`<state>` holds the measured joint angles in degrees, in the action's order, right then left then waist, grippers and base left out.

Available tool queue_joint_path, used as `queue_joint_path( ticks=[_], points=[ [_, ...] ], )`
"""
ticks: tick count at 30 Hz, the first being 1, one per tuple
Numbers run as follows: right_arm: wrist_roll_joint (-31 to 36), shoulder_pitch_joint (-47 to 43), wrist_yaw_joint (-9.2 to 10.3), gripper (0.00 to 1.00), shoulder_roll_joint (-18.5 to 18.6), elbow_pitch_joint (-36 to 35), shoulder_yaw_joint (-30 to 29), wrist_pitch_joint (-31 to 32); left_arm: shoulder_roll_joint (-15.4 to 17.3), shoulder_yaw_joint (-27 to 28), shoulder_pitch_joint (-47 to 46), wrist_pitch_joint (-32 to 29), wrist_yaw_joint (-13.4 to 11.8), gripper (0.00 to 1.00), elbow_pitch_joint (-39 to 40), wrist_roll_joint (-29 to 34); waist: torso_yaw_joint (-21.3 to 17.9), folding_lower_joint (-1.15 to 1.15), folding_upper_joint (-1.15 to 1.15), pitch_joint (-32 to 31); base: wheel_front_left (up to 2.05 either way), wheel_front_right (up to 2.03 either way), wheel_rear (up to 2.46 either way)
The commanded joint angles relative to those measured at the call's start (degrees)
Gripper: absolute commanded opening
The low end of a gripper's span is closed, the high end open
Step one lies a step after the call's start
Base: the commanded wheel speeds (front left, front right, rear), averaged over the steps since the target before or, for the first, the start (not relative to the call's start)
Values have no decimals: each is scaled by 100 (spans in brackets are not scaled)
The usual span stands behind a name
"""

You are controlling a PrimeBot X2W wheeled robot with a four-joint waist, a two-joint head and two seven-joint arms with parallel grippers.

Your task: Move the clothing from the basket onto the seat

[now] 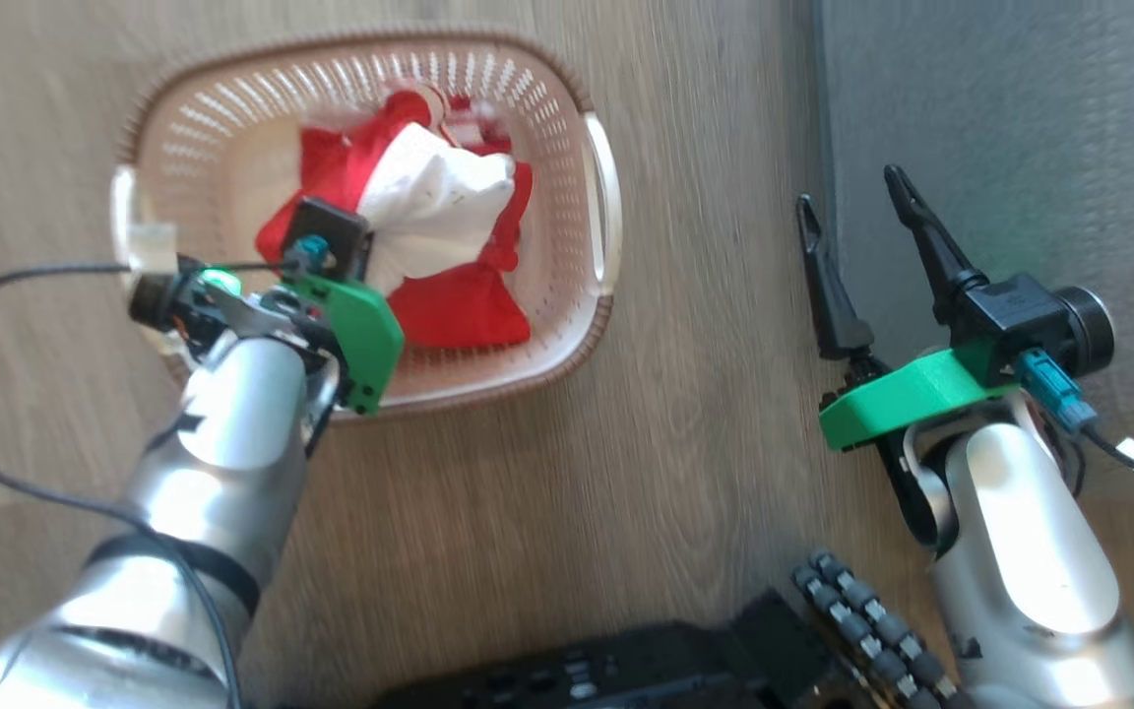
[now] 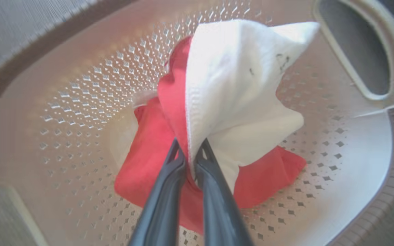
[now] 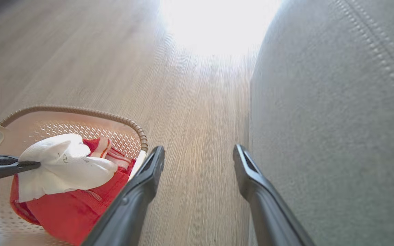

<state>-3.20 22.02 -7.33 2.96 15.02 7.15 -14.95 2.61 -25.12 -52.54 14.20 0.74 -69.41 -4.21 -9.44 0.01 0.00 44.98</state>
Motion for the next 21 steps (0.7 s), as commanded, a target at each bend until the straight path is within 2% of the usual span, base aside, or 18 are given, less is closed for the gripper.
queue_joint_path(
  ticks=[1, 9, 15, 21],
  points=[
    [-24, -259, -16, 100, -8, -28, 56, -5, 68, 154, 299, 77, -53, 0, 301, -47, 266, -1, 0, -716, 0, 0, 0],
    [-16, -514, -16, 100, -8, 331, 6, -5, 180, 460, 1338, 79, -290, 0, 1918, -177, 591, -1, 0, -1919, 0, 0, 0],
    [0, -748, -16, 100, -8, 497, 20, -5, 202, 684, 1901, 79, -404, 0, 3127, -112, 810, -1, 0, -2565, 0, 0, 0],
    [7, -922, -16, 100, -8, 588, 46, -5, 185, 852, 2227, 79, -467, 0, 3994, -20, 955, -1, 0, -3005, 0, 0, 0]
  ],
)
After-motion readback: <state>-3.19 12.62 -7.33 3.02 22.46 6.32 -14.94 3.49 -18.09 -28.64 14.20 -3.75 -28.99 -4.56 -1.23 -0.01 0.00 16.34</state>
